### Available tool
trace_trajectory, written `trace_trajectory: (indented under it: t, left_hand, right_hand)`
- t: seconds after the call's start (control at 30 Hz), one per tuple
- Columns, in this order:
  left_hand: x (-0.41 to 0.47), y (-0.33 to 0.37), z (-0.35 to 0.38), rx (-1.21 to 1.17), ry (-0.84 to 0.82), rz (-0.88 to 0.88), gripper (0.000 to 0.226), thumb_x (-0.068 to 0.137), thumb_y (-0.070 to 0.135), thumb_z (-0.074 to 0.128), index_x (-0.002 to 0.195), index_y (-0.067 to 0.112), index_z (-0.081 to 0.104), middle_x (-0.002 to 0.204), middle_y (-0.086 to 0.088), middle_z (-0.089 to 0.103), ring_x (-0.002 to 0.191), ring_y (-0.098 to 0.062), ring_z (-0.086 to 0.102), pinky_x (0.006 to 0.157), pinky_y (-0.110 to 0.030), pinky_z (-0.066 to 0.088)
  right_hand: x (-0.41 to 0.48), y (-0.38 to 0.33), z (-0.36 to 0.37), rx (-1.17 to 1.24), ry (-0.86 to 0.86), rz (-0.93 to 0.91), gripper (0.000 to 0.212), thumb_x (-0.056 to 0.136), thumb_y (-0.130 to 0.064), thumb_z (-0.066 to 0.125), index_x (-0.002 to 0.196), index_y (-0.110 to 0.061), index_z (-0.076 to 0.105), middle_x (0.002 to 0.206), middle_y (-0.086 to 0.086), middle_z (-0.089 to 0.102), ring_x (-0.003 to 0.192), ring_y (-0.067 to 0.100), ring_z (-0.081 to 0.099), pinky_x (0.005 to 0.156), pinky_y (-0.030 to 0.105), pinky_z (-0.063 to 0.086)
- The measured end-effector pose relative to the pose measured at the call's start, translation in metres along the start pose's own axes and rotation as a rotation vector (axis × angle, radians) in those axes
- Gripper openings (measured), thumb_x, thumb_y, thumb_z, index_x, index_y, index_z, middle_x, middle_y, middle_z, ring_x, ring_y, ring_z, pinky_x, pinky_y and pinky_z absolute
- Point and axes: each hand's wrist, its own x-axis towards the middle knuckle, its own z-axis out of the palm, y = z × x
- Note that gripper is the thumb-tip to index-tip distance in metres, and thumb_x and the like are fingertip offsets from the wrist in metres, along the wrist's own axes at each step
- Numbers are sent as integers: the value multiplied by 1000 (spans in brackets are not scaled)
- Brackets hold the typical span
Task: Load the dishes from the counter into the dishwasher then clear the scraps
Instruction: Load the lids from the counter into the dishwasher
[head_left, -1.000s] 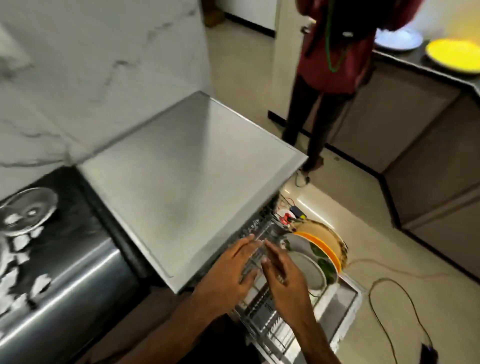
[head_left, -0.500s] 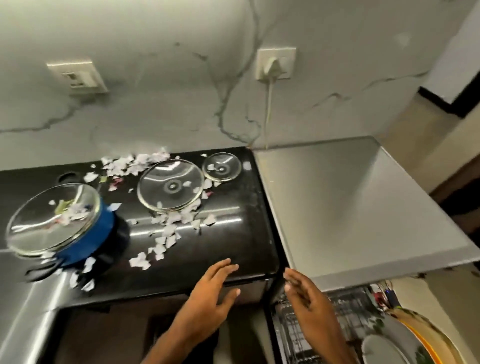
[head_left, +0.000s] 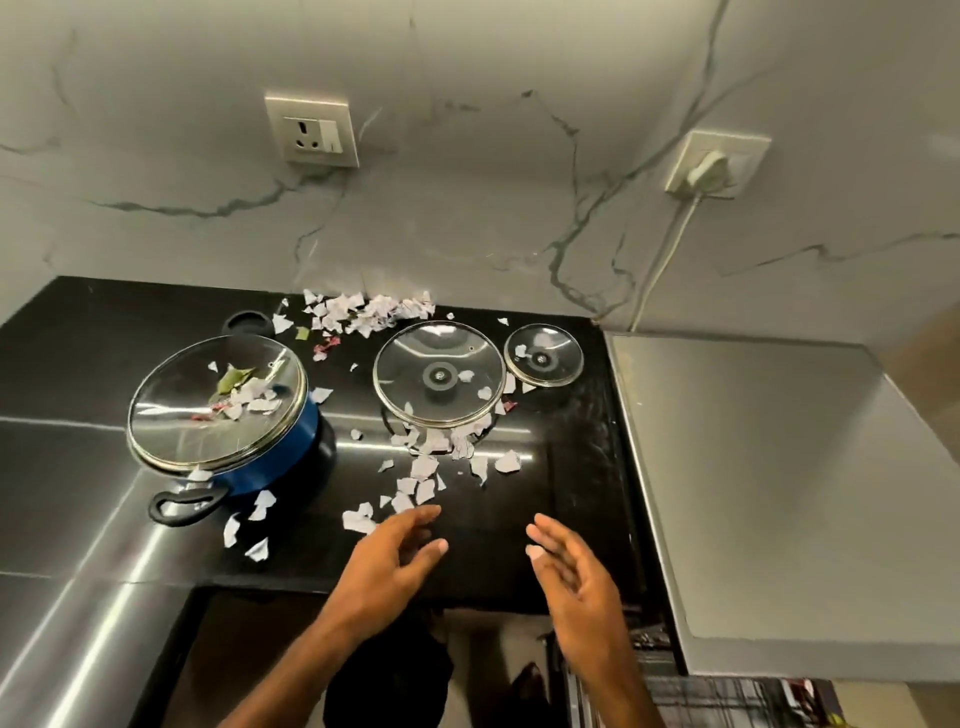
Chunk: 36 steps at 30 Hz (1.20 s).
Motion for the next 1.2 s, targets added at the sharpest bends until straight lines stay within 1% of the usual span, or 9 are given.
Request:
trace_trajectory:
  t: [0.13,0.27,0.3,0.4,0.53,0.7,0.9,1.1,1.2]
  left_hand:
    - [49,9,3,-218,101,-165,36,91,33,74,125,33,63,119,10,71,105,2,67,103,-30,52]
    - [103,8,3,-361,192,-311,75,78,57,78,139,20,53,115,5,72,104,-10,69,103,-40,52]
    - [118,9,4,-468,229,-349,80,79,55,78,142,14,50,111,0,72,103,-12,70,103,-41,53]
    - [154,18,5,-779,299,-469,61,92,31,74,138,-1,50,111,-13,69,104,-21,70,93,-32,56]
    - [181,22,10,-1017,374,-553,40,92,19,73,123,-3,60,112,-19,70,104,-27,70,88,-32,57]
    - [197,26,13,-1030,488,-629,7,92,1,69,98,0,64,110,-18,71,86,-23,69,74,-30,55]
    - [190,34,-2,-1044,558,-629,34,90,-3,65,124,0,62,101,-14,74,89,-21,72,68,-30,56]
    - [127,51,-6,-1006,474,-529,18,86,1,67,104,3,67,108,-15,73,93,-22,71,84,-31,57]
    - [92,63,-10,-974,386,-480,17,86,0,61,103,1,65,100,-16,74,84,-22,68,77,-27,60]
  right_hand:
    - [21,-1,-14,-41,-2,3,36,103,-25,63,137,-38,60,124,-25,71,119,0,66,107,26,51]
    - [43,-6,-26,-96,-19,-22,35,104,-24,61,138,-34,60,118,-21,75,113,2,70,107,35,55]
    - [51,-10,-30,-109,-30,-33,35,104,-23,61,138,-32,60,117,-21,75,112,2,70,106,35,55]
    - [74,-21,-40,-121,-57,-77,34,104,-21,60,137,-30,61,115,-18,76,110,6,72,104,36,57]
    - [94,-28,-51,-118,-86,-110,33,104,-21,60,136,-30,62,113,-15,77,108,9,73,101,36,58]
    - [96,-29,-65,-134,-132,-117,31,105,-21,60,135,-29,62,111,-13,78,104,11,74,99,37,59]
    - [81,-22,-82,-110,-115,-75,31,105,-21,60,134,-31,63,111,-15,78,104,10,74,99,34,59]
    - [54,-14,-83,-53,-28,-38,29,105,-19,59,131,-28,65,110,-12,78,103,12,75,98,34,59]
    - [40,-16,-72,-8,-7,-33,26,105,-23,59,129,-27,67,109,-8,79,101,14,75,97,36,60]
